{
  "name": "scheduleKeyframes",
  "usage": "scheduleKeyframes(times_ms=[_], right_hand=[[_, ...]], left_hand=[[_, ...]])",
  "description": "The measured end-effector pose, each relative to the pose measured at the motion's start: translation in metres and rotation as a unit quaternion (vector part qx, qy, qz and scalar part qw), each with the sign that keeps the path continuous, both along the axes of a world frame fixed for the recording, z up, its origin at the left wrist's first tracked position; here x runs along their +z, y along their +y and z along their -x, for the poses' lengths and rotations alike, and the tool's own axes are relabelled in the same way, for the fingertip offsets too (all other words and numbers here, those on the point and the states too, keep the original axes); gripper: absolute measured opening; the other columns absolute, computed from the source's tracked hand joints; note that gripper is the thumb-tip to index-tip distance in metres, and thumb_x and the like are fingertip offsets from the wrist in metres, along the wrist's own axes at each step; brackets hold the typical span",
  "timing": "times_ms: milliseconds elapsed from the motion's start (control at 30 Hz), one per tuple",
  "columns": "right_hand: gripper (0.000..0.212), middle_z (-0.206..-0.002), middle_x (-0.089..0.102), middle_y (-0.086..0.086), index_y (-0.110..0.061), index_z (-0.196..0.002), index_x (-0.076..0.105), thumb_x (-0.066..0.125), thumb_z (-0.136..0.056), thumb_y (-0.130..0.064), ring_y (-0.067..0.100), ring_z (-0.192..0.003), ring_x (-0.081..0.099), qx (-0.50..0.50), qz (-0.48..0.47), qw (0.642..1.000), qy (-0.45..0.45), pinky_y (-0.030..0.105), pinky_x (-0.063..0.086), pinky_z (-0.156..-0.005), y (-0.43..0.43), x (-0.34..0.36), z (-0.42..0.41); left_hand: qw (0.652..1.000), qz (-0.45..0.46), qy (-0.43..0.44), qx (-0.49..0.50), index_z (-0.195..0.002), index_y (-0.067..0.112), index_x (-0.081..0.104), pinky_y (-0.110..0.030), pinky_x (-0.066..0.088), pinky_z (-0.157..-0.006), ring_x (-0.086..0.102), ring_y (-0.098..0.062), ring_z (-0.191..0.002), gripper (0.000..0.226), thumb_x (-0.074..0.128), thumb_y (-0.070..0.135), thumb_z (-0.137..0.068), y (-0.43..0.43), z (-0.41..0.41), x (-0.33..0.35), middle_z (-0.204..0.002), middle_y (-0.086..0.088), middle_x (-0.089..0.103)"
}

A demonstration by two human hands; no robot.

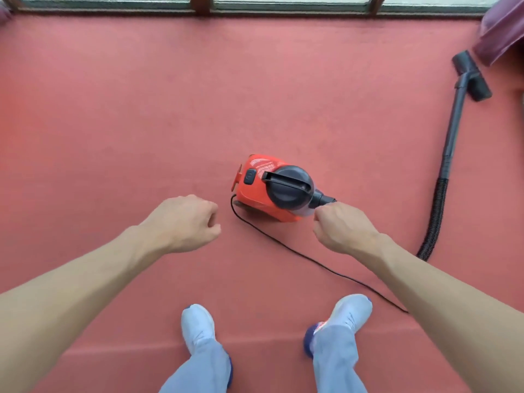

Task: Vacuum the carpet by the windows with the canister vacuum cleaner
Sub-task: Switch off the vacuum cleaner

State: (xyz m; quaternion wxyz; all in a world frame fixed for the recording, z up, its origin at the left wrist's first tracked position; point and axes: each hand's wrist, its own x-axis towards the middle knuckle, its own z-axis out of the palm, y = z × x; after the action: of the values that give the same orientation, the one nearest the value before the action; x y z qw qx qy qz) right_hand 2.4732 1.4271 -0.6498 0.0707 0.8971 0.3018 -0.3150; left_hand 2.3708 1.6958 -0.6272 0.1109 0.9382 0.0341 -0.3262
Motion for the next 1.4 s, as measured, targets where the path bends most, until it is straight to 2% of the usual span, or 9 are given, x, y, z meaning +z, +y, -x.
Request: scheduleKeyframes(times_ms=[133,367,667,800,900,1000,1067,1167,1400], right_hand=[[0.020,-0.105,0.067,0.012,-0.011,-0.089,0.059,0.041,-0.093,-0.019,0.034,-0.096,0.063,-0.014,-0.006,1.000,-0.011,0.033,0.041,-0.067,0.057,0.017,0.004],[0.014,-0.099,0.067,0.013,-0.015,-0.080,0.050,0.041,-0.091,-0.016,0.033,-0.086,0.061,-0.046,-0.019,0.999,0.006,0.032,0.039,-0.063,0.102,0.006,-0.015],[0.025,-0.111,0.065,0.012,-0.009,-0.104,0.062,0.042,-0.094,-0.020,0.032,-0.102,0.061,-0.055,0.026,0.998,-0.005,0.034,0.039,-0.071,0.102,-0.082,-0.070],[0.033,-0.118,0.055,0.012,-0.010,-0.115,0.053,0.038,-0.099,-0.034,0.031,-0.111,0.050,-0.071,0.033,0.996,-0.043,0.040,0.039,-0.086,0.109,-0.134,-0.082],[0.056,-0.119,0.053,0.013,-0.010,-0.118,0.055,0.022,-0.098,-0.052,0.032,-0.113,0.046,-0.090,0.049,0.994,-0.031,0.044,0.037,-0.089,0.111,-0.179,-0.084],[0.067,-0.115,0.054,0.009,-0.018,-0.119,0.055,0.006,-0.094,-0.054,0.031,-0.109,0.046,-0.102,0.076,0.992,0.004,0.044,0.033,-0.084,0.113,-0.213,-0.074],[0.066,-0.100,0.055,0.007,-0.019,-0.102,0.059,0.004,-0.089,-0.052,0.030,-0.095,0.048,-0.112,0.054,0.991,-0.049,0.040,0.026,-0.073,0.112,-0.225,-0.063],[0.047,-0.081,0.057,0.008,-0.015,-0.080,0.055,0.027,-0.090,-0.051,0.031,-0.080,0.052,-0.135,-0.004,0.984,-0.116,0.041,0.030,-0.067,0.110,-0.234,-0.058],[0.041,-0.082,0.054,0.007,-0.016,-0.081,0.053,0.030,-0.092,-0.049,0.030,-0.080,0.049,-0.149,0.007,0.981,-0.122,0.043,0.031,-0.071,0.112,-0.238,-0.055]], left_hand=[[0.999,0.016,-0.020,-0.031,-0.086,0.022,0.059,-0.032,0.048,-0.071,0.062,-0.024,-0.085,0.021,0.048,0.039,-0.090,0.036,-0.015,0.017,-0.089,0.003,0.066],[0.997,0.016,-0.005,-0.075,-0.088,0.019,0.060,-0.034,0.051,-0.073,0.063,-0.026,-0.085,0.022,0.046,0.035,-0.091,0.053,-0.062,0.008,-0.091,-0.001,0.068],[0.996,0.012,0.036,-0.077,-0.085,0.009,0.054,-0.033,0.044,-0.068,0.059,-0.032,-0.083,0.020,0.044,0.025,-0.093,0.046,-0.143,-0.078,-0.097,-0.011,0.066],[0.996,0.079,0.050,-0.018,-0.089,0.012,0.045,-0.040,0.046,-0.084,0.054,-0.029,-0.098,0.007,0.043,0.018,-0.092,0.032,-0.141,-0.147,-0.110,-0.010,0.059],[0.987,0.123,0.103,-0.033,-0.125,0.007,0.050,-0.043,0.041,-0.105,0.045,-0.027,-0.128,0.034,0.043,0.016,-0.092,0.022,-0.134,-0.195,-0.134,-0.009,0.050],[0.980,0.152,0.121,-0.048,-0.154,0.004,0.022,-0.037,0.022,-0.121,0.020,-0.025,-0.150,0.064,0.045,0.015,-0.095,0.015,-0.136,-0.231,-0.163,-0.012,0.020],[0.977,0.167,0.125,-0.051,-0.157,0.003,0.005,-0.035,0.013,-0.124,0.007,-0.024,-0.154,0.074,0.045,0.014,-0.095,0.010,-0.133,-0.251,-0.166,-0.013,0.000],[0.977,0.173,0.122,-0.036,-0.157,0.004,-0.003,-0.036,0.009,-0.124,-0.003,-0.022,-0.154,0.079,0.043,0.011,-0.093,0.003,-0.121,-0.269,-0.166,-0.013,-0.010],[0.988,0.110,0.096,-0.058,-0.152,-0.007,-0.012,-0.034,0.008,-0.123,0.006,-0.031,-0.151,0.082,0.039,0.007,-0.089,-0.011,-0.128,-0.265,-0.164,-0.022,0.001]])
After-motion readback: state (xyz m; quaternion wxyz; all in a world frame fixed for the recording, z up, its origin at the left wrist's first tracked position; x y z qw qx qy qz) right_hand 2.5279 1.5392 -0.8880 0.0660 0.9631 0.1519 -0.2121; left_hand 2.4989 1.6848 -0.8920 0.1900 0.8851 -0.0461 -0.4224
